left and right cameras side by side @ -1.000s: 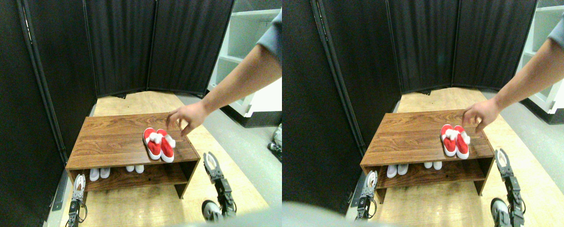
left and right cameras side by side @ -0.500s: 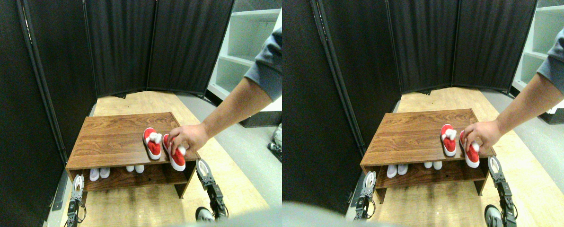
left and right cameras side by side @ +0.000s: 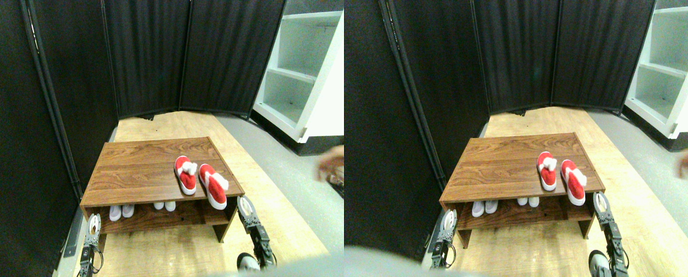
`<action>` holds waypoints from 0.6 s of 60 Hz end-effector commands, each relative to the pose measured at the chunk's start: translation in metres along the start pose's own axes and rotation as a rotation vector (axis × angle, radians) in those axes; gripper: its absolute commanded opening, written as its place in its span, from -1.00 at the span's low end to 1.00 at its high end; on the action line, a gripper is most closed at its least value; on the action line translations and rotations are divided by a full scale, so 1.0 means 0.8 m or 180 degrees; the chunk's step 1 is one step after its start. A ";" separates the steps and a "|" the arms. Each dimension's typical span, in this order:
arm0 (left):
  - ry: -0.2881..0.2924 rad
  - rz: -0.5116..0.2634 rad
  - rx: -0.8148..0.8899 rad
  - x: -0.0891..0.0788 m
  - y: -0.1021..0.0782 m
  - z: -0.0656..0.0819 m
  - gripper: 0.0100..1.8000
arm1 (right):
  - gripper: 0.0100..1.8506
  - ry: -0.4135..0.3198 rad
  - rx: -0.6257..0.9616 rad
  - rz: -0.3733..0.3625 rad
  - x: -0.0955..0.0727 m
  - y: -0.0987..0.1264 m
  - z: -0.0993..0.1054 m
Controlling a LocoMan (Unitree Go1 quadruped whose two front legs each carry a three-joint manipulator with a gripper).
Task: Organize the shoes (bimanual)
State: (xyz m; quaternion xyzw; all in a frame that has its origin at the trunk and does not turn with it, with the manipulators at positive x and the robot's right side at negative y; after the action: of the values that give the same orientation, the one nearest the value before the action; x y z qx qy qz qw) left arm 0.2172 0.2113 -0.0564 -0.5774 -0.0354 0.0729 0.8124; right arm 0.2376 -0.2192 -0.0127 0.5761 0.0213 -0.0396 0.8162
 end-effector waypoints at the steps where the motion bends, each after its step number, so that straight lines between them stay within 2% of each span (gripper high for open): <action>1: -0.0022 -0.0108 -0.0008 0.004 -0.006 0.000 -1.00 | 0.20 0.0092 0.0032 0.0217 -0.005 0.028 0.003; 2: -0.0021 -0.0107 -0.0008 0.004 -0.006 0.000 -1.00 | 0.39 0.0132 0.0074 0.0203 -0.007 0.032 0.002; 4: -0.0006 -0.0118 -0.0008 0.005 -0.006 0.000 -1.00 | 0.64 0.0203 0.0206 0.0210 -0.010 0.036 0.000; 7: 0.0004 -0.0125 0.0024 0.006 -0.005 0.000 -1.00 | 0.76 0.0220 0.0298 0.0214 -0.011 0.037 -0.002; 17: -0.0005 -0.0103 0.0023 0.006 -0.005 0.000 -1.00 | 0.86 0.0343 0.0345 0.0210 -0.007 0.030 -0.011; 22: -0.0030 -0.0081 0.0033 0.006 -0.005 0.000 -1.00 | 0.81 0.0449 0.0537 0.0108 0.001 0.020 -0.020; 28: -0.0032 -0.0084 0.0024 0.006 -0.006 -0.001 -1.00 | 0.89 0.0553 0.0604 0.0060 0.014 0.005 -0.033; 29: -0.0018 -0.0108 0.0061 0.006 -0.006 -0.001 -1.00 | 0.90 0.0640 0.0674 0.0019 0.022 -0.002 -0.040; 36: -0.0056 -0.0126 0.0052 0.005 -0.006 0.000 -1.00 | 0.86 0.0722 0.0722 -0.0110 0.038 -0.012 -0.054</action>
State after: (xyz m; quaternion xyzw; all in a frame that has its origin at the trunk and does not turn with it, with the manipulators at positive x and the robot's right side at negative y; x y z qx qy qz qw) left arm 0.2193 0.2122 -0.0570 -0.5709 -0.0369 0.0757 0.8167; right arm 0.2579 -0.1873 -0.0363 0.6664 0.1174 0.0025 0.7363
